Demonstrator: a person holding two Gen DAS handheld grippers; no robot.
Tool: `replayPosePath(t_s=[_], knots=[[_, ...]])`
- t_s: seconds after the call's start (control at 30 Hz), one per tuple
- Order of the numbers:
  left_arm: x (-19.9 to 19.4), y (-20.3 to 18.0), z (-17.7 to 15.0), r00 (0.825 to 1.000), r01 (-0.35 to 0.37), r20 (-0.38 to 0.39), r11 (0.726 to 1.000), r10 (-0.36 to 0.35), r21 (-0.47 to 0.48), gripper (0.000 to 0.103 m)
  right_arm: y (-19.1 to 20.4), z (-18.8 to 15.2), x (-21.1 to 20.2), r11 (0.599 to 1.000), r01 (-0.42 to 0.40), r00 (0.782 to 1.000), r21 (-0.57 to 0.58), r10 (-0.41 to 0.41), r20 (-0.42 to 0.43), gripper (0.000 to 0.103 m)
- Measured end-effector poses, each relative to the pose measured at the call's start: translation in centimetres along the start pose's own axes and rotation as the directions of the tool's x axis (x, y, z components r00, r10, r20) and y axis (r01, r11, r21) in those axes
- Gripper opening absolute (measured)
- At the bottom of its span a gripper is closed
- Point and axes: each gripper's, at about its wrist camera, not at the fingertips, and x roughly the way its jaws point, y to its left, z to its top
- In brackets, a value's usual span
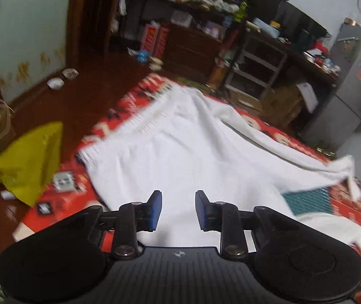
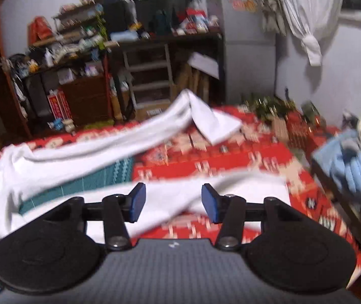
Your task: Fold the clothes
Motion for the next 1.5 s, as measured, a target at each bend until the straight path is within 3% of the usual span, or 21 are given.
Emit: replayPosePath(t_s=[0.13,0.27,0.43,0.57,0.73,0.87,0.97,1.1,1.13,1.23,1.4,1.5], knots=[[0.4,-3.1,-0.2,0.993,0.12,-0.028,0.992,-0.119,0.049,0.027,-1.3,-0.3,0.6,0.999,0.008,0.999,0.043,-0.007,-0.032,0.052],[3.2,-7.6,-0.8,0.961,0.252,-0.124,0.967,-0.246,0.041,0.027,-3.5,-0.4,2.4,0.992,0.022,1.0,0.124,-0.02,-0.018,0.047],[6.5,-14.7,-1.8,0.926,0.32,-0.242,0.943,-0.29,0.095,0.03,-5.9,-0.4,4.3,0.979,0.045,0.998,0.201,-0.034,-0.056,0.046],[10.1,-20.1,-2.7,0.874,0.354,-0.382,0.932,-0.299,0.08,0.034,-7.6,-0.1,5.3,0.97,0.055,0.998,0.236,-0.045,-0.048,0.046],[13.9,-24.1,-4.4,0.789,0.299,-0.555,0.954,-0.262,-0.025,0.041,-9.7,-0.5,5.3,0.955,0.051,0.998,0.293,-0.042,-0.037,0.047],[15.9,-26.4,-4.6,0.795,0.196,-0.591,0.98,-0.138,0.035,0.043,-10.6,-0.6,5.1,0.949,0.044,0.999,0.313,-0.04,-0.017,0.047],[17.9,-27.6,-4.8,0.762,0.109,-0.646,0.991,-0.034,0.075,0.043,-11.3,-0.8,4.9,0.944,0.037,0.999,0.326,-0.039,-0.002,0.047],[19.5,-28.2,-5.7,0.721,0.06,-0.691,0.989,0.05,0.133,0.038,-12.2,-0.9,4.9,0.939,0.034,0.999,0.341,-0.041,0.013,0.047],[19.4,-28.2,-5.8,0.728,0.051,-0.683,0.988,0.064,0.147,0.034,-12.4,-0.8,5.0,0.939,0.039,0.999,0.341,-0.045,0.009,0.047],[19.1,-27.7,-5.8,0.754,0.033,-0.654,0.989,0.071,0.145,0.003,-13.2,-0.5,5.7,0.93,0.031,0.999,0.366,-0.033,-0.001,0.047],[17.7,-25.9,-5.9,0.798,0.037,-0.603,0.996,0.019,0.081,0.002,-13.8,0.7,8.3,0.898,-0.036,0.998,0.439,0.051,-0.023,0.046],[16.0,-25.4,-5.7,0.824,0.071,-0.565,0.996,-0.029,0.053,0.002,-13.8,1.3,11.0,0.846,-0.068,0.992,0.529,0.115,-0.057,0.039]])
